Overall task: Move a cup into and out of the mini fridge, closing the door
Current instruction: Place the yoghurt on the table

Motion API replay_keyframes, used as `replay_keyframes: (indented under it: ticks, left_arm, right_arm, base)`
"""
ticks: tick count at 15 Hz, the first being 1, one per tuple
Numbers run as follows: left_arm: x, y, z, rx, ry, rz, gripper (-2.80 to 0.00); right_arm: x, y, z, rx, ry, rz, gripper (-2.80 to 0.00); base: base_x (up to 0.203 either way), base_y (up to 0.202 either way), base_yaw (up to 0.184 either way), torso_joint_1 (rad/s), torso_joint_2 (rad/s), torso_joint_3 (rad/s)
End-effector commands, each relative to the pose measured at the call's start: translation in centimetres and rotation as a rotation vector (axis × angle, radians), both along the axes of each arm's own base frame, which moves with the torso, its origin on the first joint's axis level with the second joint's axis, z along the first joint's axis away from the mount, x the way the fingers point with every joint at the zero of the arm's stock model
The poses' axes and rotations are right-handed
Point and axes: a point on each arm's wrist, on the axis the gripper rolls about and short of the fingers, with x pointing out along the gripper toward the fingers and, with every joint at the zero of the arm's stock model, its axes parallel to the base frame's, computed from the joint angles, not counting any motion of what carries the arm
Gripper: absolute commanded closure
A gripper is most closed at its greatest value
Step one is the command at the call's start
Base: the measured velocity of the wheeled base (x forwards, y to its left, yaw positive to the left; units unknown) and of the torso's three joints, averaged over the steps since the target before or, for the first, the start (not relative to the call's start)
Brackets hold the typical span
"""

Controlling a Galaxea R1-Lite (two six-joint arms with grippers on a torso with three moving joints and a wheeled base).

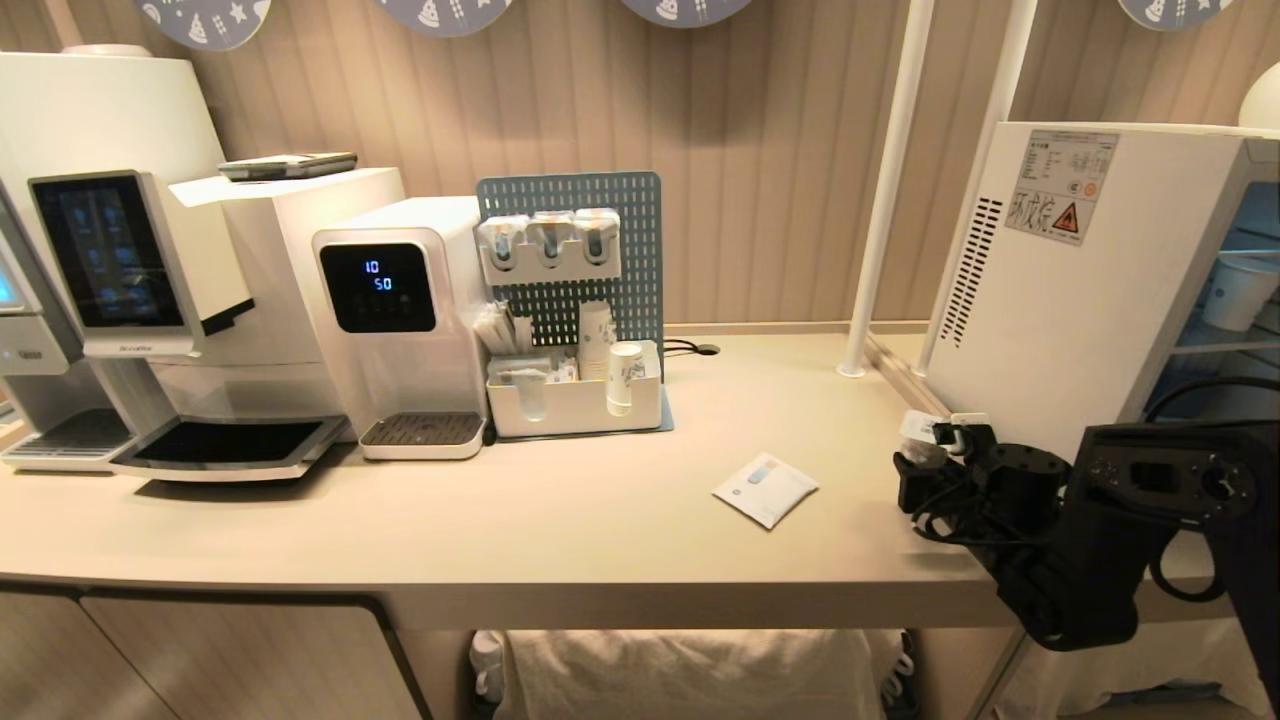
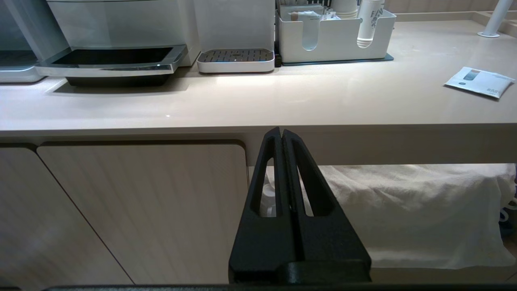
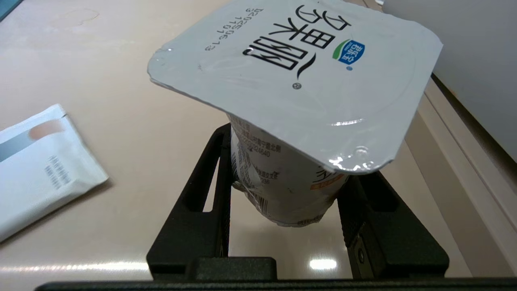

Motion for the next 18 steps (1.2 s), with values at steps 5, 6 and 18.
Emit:
replay_keyframes:
  ticks: [5,6,18]
  left_arm:
    - [0.0,0.0,0.0,0.0,0.0,0.0,0.0]
    - [0.0,0.0,0.0,0.0,0.0,0.0,0.0]
    - [0.0,0.0,0.0,0.002,0.0,0.0,0.0]
  right_arm:
    - [5.3,-0.3,-2.8,-0.049,0.017,-0.049,0.0]
    - [5.8,-0.3,-3.0,-0.055,0.043,-0.055,0.0]
    - [7.1,-0.6,-3.6,-0.126,0.207,-0.073,0.0]
  base:
    - [0.0,0.0,0.0,0.0,0.0,0.0]
    - [0.0,0.0,0.0,0.0,0.0,0.0]
    - [0.0,0.0,0.0,0.0,0.0,0.0]
